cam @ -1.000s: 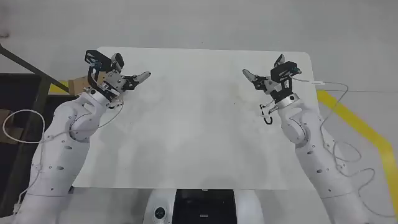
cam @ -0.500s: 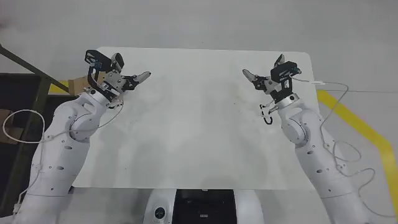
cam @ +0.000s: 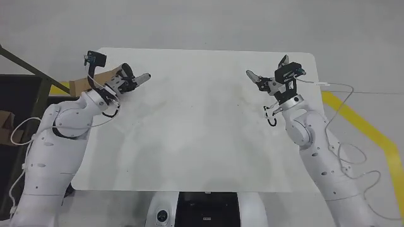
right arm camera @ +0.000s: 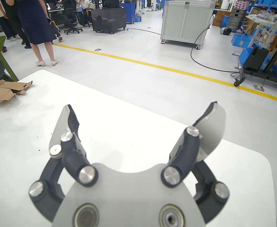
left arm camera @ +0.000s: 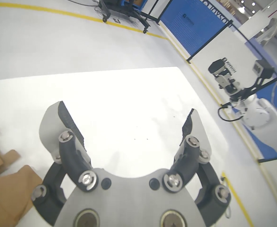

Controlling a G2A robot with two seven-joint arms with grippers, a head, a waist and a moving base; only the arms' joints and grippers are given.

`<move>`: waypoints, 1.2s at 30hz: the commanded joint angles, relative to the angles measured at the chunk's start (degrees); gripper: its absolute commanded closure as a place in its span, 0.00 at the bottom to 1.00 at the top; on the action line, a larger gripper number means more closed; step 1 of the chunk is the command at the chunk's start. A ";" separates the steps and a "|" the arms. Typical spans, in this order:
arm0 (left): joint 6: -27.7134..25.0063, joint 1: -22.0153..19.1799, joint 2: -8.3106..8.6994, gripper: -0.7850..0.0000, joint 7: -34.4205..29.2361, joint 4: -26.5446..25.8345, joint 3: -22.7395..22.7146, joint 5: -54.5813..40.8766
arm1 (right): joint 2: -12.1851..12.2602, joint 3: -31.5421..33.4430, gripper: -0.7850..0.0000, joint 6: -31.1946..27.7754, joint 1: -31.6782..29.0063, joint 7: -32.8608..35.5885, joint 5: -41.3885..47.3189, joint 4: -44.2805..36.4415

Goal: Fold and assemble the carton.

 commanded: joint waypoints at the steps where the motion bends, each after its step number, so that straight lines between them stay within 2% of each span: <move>1: 0.02 -0.42 0.20 0.00 -5.15 0.86 -0.66 -7.27 | 0.00 0.00 0.00 0.00 0.00 0.00 0.00 0.00; 5: 1.14 -1.57 0.49 0.00 -11.59 2.93 -1.32 -15.31 | 0.00 0.00 0.00 0.00 0.00 0.00 0.00 0.00; 8: 3.89 -3.20 0.77 0.00 -16.50 4.68 -1.48 -18.91 | 0.00 0.00 0.00 0.00 0.00 0.00 0.00 0.00; 11: 5.08 -3.96 0.85 0.00 -18.79 5.95 -1.02 -20.60 | 0.00 0.00 0.00 0.00 0.00 0.00 0.00 0.00; 20: 9.52 -6.97 0.90 0.00 -29.65 11.58 0.42 -34.77 | 0.00 0.00 0.00 0.00 0.00 0.00 0.00 0.00; 23: 10.51 -8.08 0.77 0.00 -31.89 13.86 0.79 -39.66 | 0.00 0.00 0.00 0.00 0.00 0.00 0.00 0.00; 36: 10.51 -8.08 0.77 0.00 -31.89 13.86 0.79 -39.66 | 0.00 0.00 0.00 0.00 0.00 0.00 0.00 0.00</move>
